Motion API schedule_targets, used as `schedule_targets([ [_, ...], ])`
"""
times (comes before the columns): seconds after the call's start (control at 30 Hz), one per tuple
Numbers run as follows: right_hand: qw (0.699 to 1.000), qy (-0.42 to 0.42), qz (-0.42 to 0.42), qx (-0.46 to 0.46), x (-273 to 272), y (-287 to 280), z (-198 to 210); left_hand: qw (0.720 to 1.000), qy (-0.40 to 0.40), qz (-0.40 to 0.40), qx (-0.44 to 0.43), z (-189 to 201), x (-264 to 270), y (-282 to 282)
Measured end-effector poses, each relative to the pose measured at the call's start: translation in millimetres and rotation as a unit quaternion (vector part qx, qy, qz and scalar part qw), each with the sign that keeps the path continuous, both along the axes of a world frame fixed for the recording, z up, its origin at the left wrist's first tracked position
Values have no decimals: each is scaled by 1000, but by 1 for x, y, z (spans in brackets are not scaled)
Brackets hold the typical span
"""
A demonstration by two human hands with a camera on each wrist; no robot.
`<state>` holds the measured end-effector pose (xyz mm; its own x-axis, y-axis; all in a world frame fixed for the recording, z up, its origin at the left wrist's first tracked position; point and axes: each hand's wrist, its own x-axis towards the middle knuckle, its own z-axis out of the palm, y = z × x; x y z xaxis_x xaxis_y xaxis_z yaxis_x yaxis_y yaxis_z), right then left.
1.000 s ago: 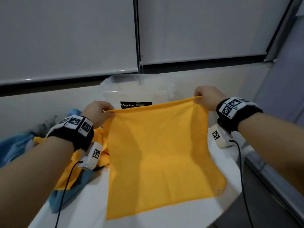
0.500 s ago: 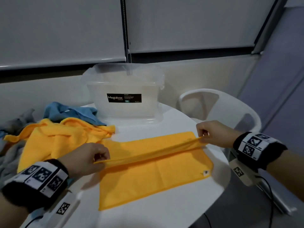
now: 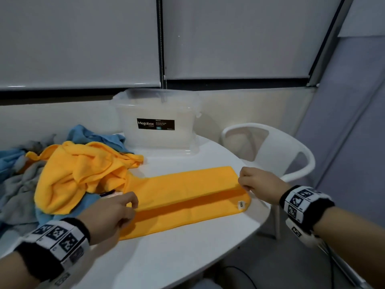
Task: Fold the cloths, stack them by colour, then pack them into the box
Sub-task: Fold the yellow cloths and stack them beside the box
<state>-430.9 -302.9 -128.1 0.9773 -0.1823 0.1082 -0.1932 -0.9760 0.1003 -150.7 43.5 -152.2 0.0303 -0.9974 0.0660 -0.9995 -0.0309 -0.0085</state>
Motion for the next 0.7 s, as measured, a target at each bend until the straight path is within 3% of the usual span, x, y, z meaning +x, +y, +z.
schedule_targets([
  [0.1,995,65,29,-63,-9,5,-5,998,-19,30,48,-8,-3,4],
  [0.23,991,85,39,-101,-14,3,-23,996,29,52,70,-18,-15,-1],
  [0.47,999,44,-10,-24,-18,22,-25,987,15,92,134,-17,-34,-5],
  [0.7,995,47,-92,0,3,25,-27,980,20,144,138,-16,-35,-16],
])
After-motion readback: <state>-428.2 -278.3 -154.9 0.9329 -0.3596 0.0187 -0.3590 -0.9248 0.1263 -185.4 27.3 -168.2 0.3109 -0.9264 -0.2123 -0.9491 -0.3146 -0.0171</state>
